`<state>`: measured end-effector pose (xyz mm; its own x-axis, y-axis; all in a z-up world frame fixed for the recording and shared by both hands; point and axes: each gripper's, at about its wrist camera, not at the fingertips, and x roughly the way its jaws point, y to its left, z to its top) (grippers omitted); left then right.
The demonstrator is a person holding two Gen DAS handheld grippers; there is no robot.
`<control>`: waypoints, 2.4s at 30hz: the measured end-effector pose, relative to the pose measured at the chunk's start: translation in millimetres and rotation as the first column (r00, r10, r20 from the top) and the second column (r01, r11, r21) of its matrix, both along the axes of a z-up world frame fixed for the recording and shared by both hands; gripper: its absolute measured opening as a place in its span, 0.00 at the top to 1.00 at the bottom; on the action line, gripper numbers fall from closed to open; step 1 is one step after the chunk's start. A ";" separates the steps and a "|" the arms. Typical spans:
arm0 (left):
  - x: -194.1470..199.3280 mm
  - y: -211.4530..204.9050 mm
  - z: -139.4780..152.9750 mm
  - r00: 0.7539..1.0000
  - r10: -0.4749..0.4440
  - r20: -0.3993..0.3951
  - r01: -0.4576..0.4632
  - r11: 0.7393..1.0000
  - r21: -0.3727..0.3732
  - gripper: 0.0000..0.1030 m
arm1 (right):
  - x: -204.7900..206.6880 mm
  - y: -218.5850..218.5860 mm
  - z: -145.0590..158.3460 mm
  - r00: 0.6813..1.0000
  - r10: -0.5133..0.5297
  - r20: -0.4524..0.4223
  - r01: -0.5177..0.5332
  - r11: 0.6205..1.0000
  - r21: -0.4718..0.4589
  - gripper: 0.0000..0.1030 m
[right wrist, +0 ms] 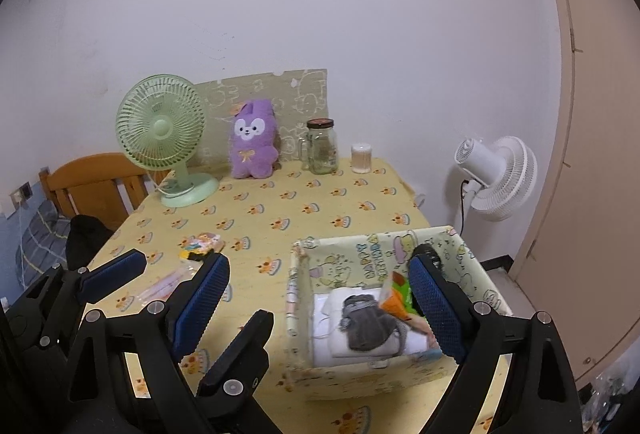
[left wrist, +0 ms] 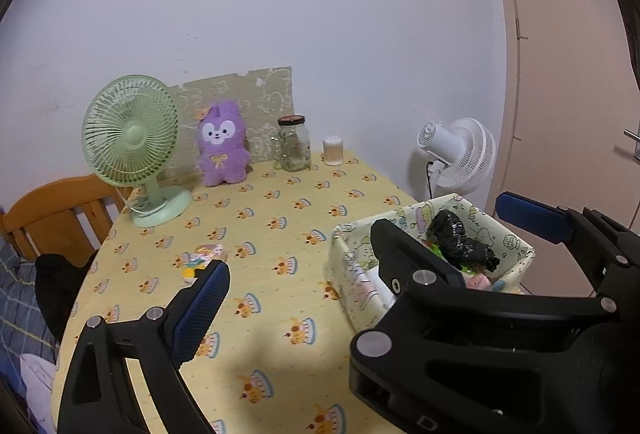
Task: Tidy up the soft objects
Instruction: 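Withdraw both tools from the box toward the clear straw bag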
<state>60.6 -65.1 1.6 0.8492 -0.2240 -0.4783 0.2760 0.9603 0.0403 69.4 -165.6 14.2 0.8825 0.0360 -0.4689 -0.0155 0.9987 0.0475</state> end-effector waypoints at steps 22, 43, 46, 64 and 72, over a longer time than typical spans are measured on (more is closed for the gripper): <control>-3.4 67.4 -4.7 0.996 0.091 0.022 -0.091 0.996 0.001 0.06 | 5.9 70.1 -4.1 0.996 0.089 -0.002 -0.089 0.996 0.020 0.09; 36.8 109.9 -35.1 0.993 0.110 -0.048 -0.110 0.994 0.012 0.08 | 50.6 118.6 -32.8 0.989 0.136 -0.052 -0.135 0.991 0.013 0.09; 44.1 115.4 -39.8 0.991 0.116 -0.058 -0.116 0.993 0.018 0.08 | 59.3 124.5 -37.6 0.988 0.144 -0.061 -0.143 0.990 0.015 0.09; 93.9 133.6 -79.0 0.980 0.130 -0.150 -0.119 0.990 0.083 0.16 | 113.4 145.6 -79.6 0.973 0.154 -0.170 -0.153 0.988 0.023 0.09; 113.4 136.2 -98.9 0.971 0.128 -0.200 -0.110 0.989 0.098 0.21 | 135.6 148.3 -100.0 0.963 0.147 -0.227 -0.149 0.989 0.010 0.09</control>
